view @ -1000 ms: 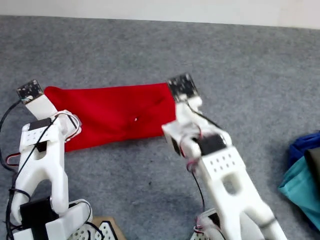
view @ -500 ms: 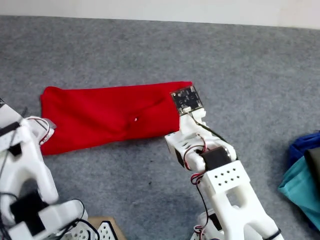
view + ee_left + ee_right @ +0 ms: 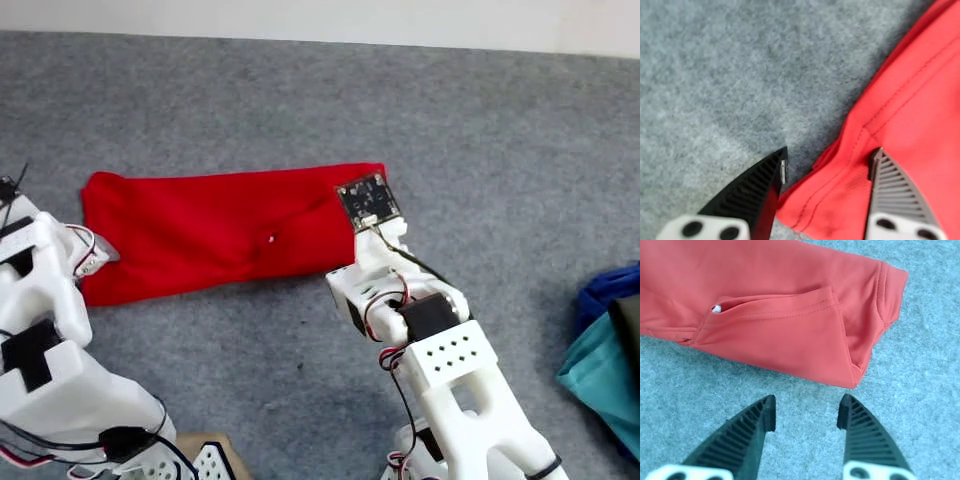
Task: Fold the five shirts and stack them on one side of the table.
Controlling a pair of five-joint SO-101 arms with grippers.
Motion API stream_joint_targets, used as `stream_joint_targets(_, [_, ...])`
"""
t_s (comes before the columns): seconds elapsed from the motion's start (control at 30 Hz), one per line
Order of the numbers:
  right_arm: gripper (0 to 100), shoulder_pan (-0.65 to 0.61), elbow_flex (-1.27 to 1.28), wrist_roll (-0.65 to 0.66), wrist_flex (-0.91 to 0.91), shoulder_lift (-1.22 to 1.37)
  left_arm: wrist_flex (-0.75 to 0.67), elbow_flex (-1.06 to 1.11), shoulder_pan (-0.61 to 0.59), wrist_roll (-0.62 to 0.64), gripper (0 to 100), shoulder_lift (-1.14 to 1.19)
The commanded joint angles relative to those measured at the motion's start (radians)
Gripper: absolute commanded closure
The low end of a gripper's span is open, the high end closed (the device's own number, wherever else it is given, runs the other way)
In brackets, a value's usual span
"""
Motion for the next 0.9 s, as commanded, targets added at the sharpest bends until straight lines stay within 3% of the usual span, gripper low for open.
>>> stream_joint_targets(0.0, [78.6, -0.012, -0.010, 0.005, -0.001, 0.002, -0.005, -0.030, 0.107, -0.061, 85, 0.018])
stream_joint_targets(0.1, [78.6, -0.012, -0.010, 0.006, 0.004, 0.002, -0.011, -0.036, 0.147, -0.129, 100, 0.018])
stream_joint_targets(0.53, [78.6, -0.012, -0.007, 0.006, 0.005, 0.002, -0.012, -0.094, 0.251, -0.144, 99, 0.015])
stream_joint_targets(0.73, [78.6, -0.012, -0.005, 0.005, 0.005, 0.002, 0.127, -0.188, 0.300, -0.140, 99, -0.088])
stream_joint_targets(0.87, [78.6, -0.012, -0.005, 0.005, 0.005, 0.002, 0.181, -0.206, 0.354, -0.072, 99, -0.229])
